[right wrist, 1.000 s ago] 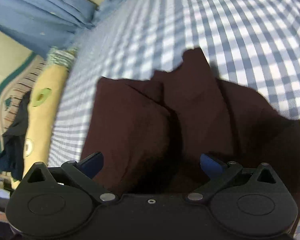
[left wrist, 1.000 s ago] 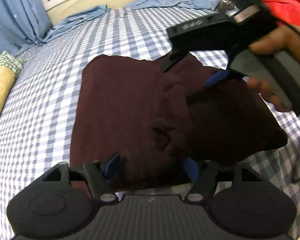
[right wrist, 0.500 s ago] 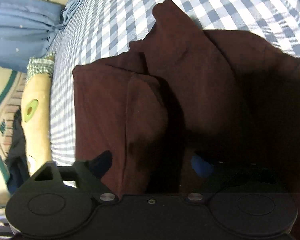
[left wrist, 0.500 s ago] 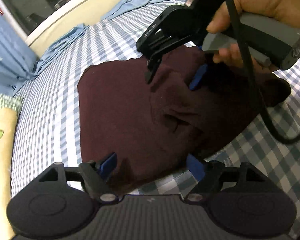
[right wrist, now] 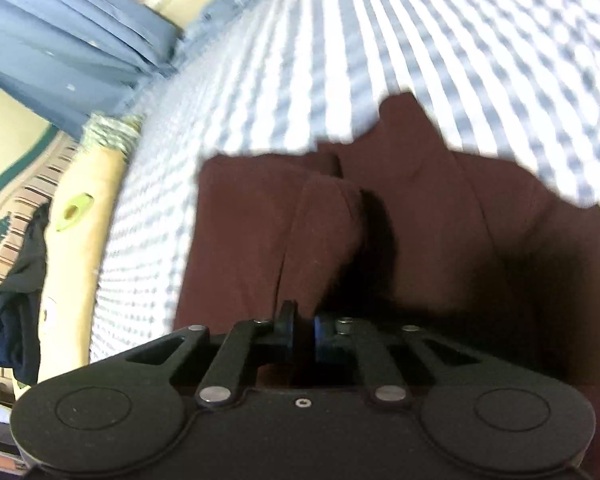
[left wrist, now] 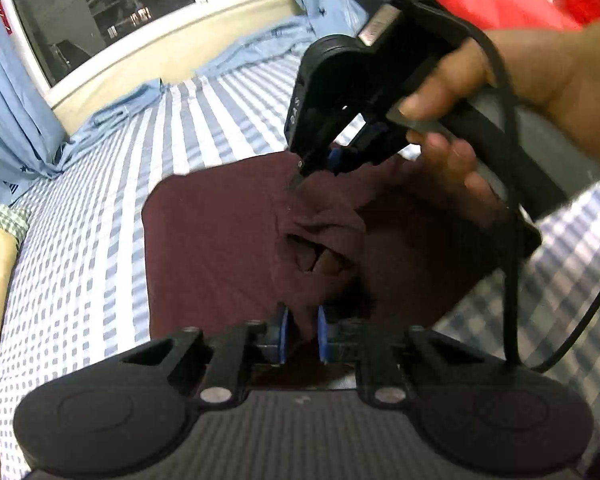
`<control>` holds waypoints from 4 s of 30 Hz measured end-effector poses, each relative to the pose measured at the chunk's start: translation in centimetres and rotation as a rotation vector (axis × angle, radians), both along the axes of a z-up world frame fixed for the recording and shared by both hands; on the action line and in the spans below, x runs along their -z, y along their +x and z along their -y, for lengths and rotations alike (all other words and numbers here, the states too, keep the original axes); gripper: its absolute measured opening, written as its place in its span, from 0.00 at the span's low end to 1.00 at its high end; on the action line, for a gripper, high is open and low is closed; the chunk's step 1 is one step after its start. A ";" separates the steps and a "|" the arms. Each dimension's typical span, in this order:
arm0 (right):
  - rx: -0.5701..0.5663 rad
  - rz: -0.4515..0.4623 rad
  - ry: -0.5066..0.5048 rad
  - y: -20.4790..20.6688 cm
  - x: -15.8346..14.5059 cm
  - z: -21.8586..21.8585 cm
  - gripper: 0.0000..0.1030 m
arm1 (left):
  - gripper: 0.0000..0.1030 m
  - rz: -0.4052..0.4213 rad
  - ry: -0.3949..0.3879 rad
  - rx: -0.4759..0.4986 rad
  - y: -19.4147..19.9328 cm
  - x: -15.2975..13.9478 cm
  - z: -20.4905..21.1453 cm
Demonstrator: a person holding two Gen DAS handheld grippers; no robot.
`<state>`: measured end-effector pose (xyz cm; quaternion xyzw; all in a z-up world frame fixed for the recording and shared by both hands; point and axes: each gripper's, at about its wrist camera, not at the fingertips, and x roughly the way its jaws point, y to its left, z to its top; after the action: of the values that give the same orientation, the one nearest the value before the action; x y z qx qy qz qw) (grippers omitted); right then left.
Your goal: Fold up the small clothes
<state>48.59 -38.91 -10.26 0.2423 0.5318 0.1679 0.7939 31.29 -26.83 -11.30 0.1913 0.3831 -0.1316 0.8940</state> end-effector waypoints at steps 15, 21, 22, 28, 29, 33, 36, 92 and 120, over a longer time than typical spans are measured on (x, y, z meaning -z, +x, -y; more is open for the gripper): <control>0.069 0.216 -0.140 -3.9 -6.0 8.4 0.05 | 0.10 0.038 -0.105 0.160 -0.4 -1.3 6.8; 0.144 0.177 -0.188 -5.0 -5.0 12.1 0.05 | 0.10 -0.003 -0.106 0.229 0.2 0.4 9.6; 0.149 0.166 -0.197 -5.0 -4.6 12.5 0.05 | 0.10 -0.013 -0.104 0.236 0.4 0.7 9.9; 0.191 0.029 -0.181 -4.3 -0.9 14.7 0.05 | 0.11 -0.080 -0.083 0.248 1.3 2.1 10.9; 0.199 0.012 -0.169 -4.2 -0.4 14.9 0.06 | 0.12 -0.083 -0.085 0.245 1.4 1.8 10.7; 0.176 -0.001 -0.183 -3.7 0.2 14.4 0.07 | 0.13 -0.106 -0.128 0.230 1.0 0.7 10.0; 0.153 -0.007 -0.233 -3.2 0.8 13.8 0.07 | 0.30 -0.089 -0.154 0.224 0.1 -0.4 8.8; -0.052 -0.024 -0.535 -6.4 6.0 7.2 0.99 | 0.50 -0.274 -0.196 -0.558 4.2 7.7 -15.0; -0.074 -0.031 -0.529 -6.7 5.6 6.5 0.99 | 0.88 -0.231 -0.438 -0.495 6.7 9.0 -9.9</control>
<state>41.87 -45.45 -15.86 0.0093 0.5776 0.0482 0.8148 37.99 -16.90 -20.34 -0.1199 0.4791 -0.0105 0.8695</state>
